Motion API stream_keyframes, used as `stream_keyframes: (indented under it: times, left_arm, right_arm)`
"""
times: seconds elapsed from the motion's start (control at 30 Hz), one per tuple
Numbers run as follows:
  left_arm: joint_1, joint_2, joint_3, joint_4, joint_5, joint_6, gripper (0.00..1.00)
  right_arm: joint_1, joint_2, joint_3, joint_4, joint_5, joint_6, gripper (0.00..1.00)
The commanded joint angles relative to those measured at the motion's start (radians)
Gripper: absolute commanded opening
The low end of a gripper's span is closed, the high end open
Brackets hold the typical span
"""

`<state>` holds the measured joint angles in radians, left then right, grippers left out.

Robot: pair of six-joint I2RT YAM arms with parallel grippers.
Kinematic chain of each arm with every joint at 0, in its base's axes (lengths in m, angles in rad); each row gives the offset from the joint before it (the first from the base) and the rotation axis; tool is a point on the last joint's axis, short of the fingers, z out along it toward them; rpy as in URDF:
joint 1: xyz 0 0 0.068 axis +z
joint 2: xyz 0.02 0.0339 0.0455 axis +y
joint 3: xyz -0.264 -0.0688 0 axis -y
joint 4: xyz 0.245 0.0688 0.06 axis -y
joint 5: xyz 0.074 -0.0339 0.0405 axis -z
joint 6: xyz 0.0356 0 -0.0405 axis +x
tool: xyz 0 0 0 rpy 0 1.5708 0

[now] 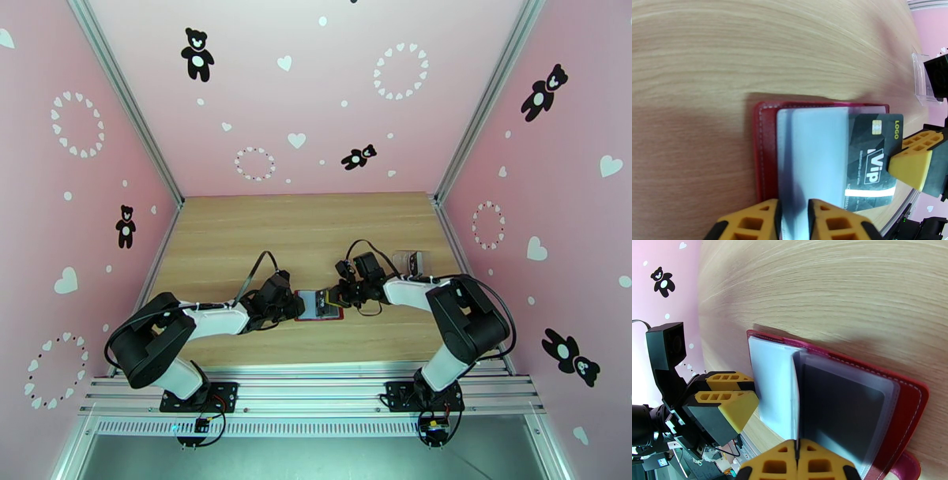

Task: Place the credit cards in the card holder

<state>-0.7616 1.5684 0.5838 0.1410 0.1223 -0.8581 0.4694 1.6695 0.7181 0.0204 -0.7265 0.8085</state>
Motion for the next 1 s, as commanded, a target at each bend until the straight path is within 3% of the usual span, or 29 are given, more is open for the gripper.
stream_keyframes:
  times: [0.0,0.47,0.83,0.97]
  left_arm:
    - [0.006,0.021,0.001,-0.020,-0.007,0.007,0.26]
    - [0.005,0.021,0.003,-0.024,-0.001,0.013,0.26]
    - [0.006,0.018,0.002,-0.029,-0.003,0.014,0.26]
    - [0.005,0.015,-0.001,-0.029,-0.004,0.016,0.26]
  right_arm:
    - [0.000,0.023,-0.022,-0.008,0.005,0.009,0.00]
    - [0.000,0.047,-0.015,-0.002,0.001,0.012,0.00]
    - [0.018,0.025,0.042,-0.152,0.104,-0.059,0.31]
    - [0.033,0.012,0.072,-0.209,0.154,-0.078,0.34]
